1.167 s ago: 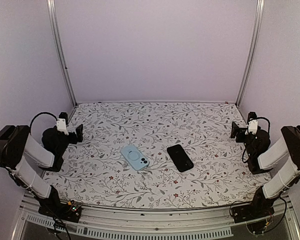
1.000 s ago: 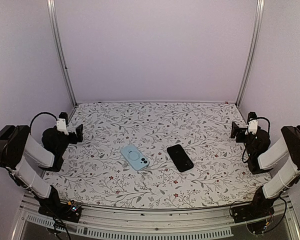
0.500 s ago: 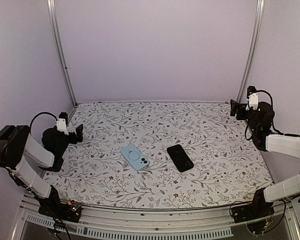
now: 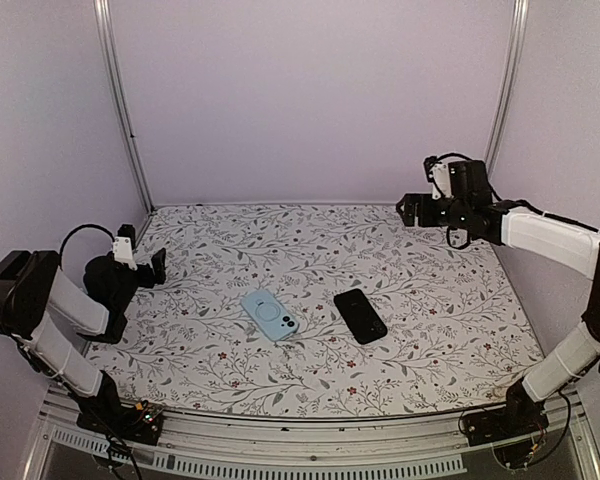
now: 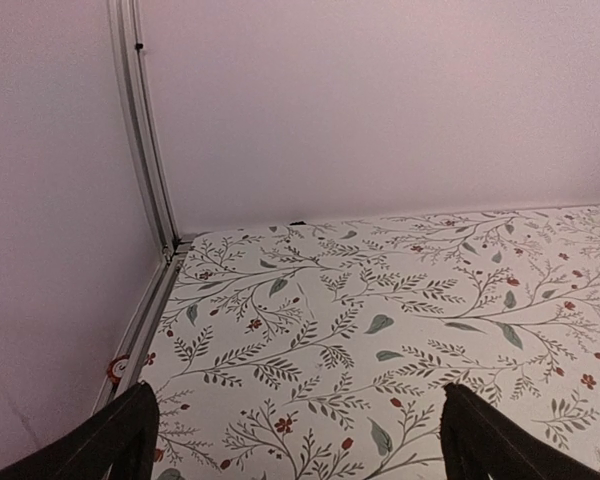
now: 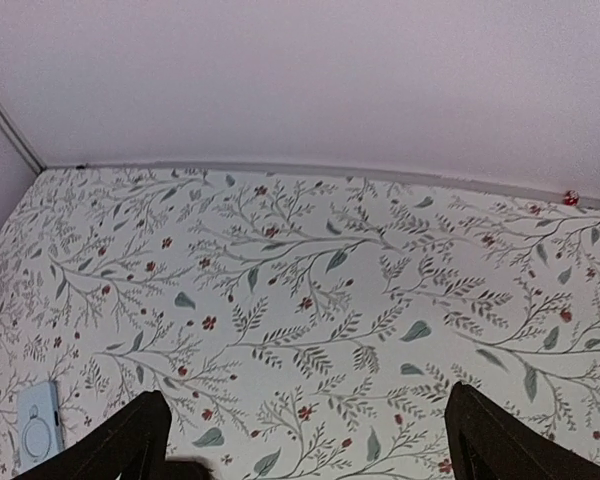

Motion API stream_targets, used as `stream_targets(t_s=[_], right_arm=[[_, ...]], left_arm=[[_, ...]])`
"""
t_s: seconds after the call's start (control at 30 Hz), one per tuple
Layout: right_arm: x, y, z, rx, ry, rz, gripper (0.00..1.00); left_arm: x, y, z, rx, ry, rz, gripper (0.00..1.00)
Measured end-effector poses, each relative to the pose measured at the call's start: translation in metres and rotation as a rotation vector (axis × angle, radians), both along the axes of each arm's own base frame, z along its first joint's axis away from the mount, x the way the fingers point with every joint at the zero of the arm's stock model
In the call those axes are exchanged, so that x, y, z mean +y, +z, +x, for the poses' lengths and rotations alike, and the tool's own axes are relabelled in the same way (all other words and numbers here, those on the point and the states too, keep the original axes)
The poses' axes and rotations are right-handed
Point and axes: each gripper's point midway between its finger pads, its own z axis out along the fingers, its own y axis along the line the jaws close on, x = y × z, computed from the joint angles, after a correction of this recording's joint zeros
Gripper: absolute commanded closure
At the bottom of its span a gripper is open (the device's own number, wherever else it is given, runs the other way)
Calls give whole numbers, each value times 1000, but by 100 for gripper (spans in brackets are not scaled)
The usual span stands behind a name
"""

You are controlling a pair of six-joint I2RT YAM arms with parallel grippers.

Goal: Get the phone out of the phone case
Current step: Pick up the phone with the phone case at the center of the board.

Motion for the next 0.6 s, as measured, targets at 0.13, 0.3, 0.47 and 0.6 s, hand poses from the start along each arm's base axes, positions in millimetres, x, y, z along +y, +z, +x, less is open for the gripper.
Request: stream_targets(t_s=[0.13, 0.3, 0.47, 0.6], right_arm=[[68, -58, -19, 215, 136, -60, 1], [127, -126, -69, 454, 274, -150, 1], [153, -166, -112, 603, 321, -233, 1], [155, -186, -133, 678, 311, -299, 1]], left_arm=[[0, 0, 0, -1, 0, 0, 1], [0, 0, 0, -1, 0, 0, 1], [0, 0, 0, -1, 0, 0, 1], [0, 0, 0, -1, 0, 0, 1]])
